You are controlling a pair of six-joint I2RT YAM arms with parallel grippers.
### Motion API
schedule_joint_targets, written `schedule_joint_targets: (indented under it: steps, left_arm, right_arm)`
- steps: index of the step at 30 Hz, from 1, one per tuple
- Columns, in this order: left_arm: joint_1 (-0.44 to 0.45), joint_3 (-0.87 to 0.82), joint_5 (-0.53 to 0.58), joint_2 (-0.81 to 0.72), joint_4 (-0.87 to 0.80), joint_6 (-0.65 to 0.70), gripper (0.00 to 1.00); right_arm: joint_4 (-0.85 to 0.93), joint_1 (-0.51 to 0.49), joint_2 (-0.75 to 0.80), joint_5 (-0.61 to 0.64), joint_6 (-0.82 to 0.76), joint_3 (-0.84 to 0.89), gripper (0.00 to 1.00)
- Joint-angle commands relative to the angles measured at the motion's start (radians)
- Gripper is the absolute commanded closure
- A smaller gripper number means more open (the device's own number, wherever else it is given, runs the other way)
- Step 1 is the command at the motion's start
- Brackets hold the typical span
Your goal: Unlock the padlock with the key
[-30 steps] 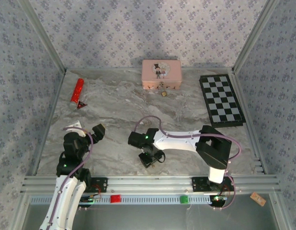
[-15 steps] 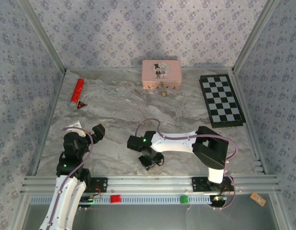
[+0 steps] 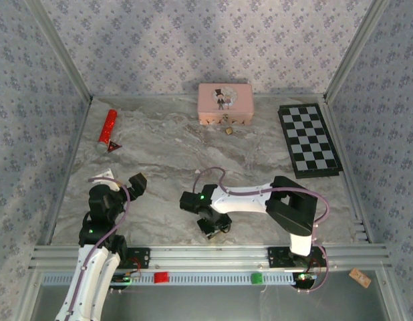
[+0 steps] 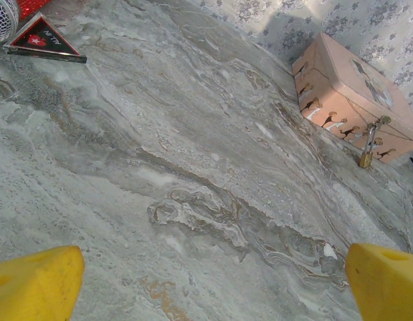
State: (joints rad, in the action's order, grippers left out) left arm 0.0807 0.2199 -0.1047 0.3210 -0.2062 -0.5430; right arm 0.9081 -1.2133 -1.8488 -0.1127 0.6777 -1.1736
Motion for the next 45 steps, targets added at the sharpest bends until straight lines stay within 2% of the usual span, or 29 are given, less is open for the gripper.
schedule_joint_targets:
  steps: [1,13,21,29,32,40,45]
  left_arm:
    - [0.006,-0.004,0.002,-0.016,0.019,0.005,0.00]
    - [0.007,-0.004,0.000,-0.016,0.024,0.003,0.00]
    - [0.007,-0.005,0.000,-0.016,0.024,0.003,0.00]
    - [0.006,-0.005,0.000,-0.014,0.027,0.003,0.00]
    - [0.007,-0.005,0.000,-0.011,0.028,0.004,0.00]
    - [0.005,-0.002,-0.012,0.034,0.053,0.005,0.00]
    - [0.007,0.004,-0.078,0.108,0.107,-0.007,0.00]
  right_arm:
    - [0.015,-0.002,-0.013,0.008,0.024,0.011,0.69]
    - [-0.007,0.005,-0.030,0.023,0.011,-0.010,0.70]
    - [0.035,-0.006,-0.069,0.059,-0.010,-0.080,0.80]
    - [0.044,-0.008,-0.063,0.091,-0.012,-0.078,0.91]
    - [0.051,-0.006,-0.014,0.147,0.000,-0.070,0.95]
    - [-0.137,0.048,0.140,0.096,-0.004,0.068,0.98]
    - [-0.258,0.084,0.240,0.082,-0.013,0.132,1.00]
